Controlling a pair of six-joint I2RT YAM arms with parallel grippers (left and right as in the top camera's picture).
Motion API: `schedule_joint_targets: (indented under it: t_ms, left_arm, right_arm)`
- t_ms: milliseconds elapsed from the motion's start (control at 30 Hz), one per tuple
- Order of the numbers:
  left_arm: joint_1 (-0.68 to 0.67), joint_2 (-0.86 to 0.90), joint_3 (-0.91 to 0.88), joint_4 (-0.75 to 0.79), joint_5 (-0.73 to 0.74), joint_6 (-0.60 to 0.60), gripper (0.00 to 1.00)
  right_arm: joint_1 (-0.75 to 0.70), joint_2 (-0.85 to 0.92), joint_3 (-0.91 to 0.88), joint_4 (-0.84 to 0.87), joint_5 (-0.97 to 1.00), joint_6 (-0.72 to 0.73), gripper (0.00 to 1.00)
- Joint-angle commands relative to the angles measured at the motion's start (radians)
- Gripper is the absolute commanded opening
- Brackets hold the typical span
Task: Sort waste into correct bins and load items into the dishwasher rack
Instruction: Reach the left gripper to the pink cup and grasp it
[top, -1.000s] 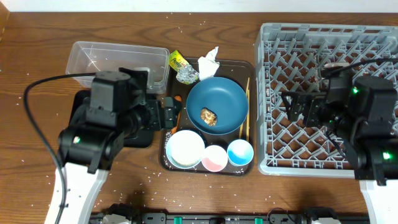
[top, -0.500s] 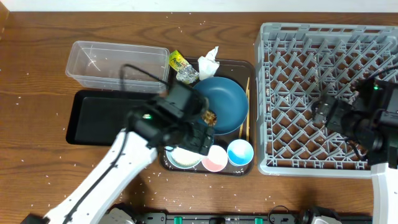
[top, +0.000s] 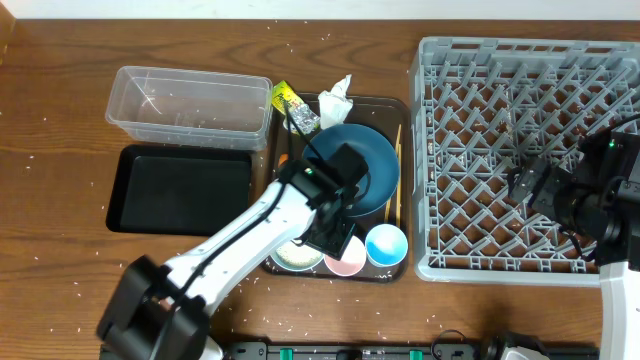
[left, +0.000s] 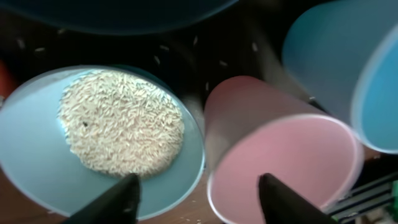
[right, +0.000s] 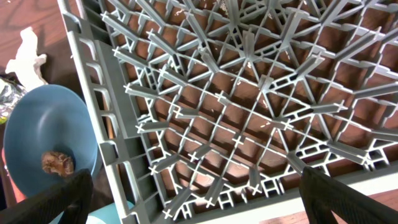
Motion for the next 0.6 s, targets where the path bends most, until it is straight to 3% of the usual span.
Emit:
schedule_joint_targets:
  t_ms: [0,367,567]
  left_arm:
    - [-0.003,0.043,-0.013,0.001,-0.013,0.029,0.51]
    - [-0.003,0.072,-0.008,0.011,-0.016,0.028,0.06]
    - [0.008,-0.013,0.087,-0.121,-0.016,0.028,0.06]
  right_arm:
    - [-0.006,-0.004,0.019,-0.007,0.022,0.013,0.99]
    - [-0.006,-0.004,0.019,-0.018,0.056,0.012,0.99]
    - [-0.006,-0.004,0.019,-0.018,0.055,0.013,0.99]
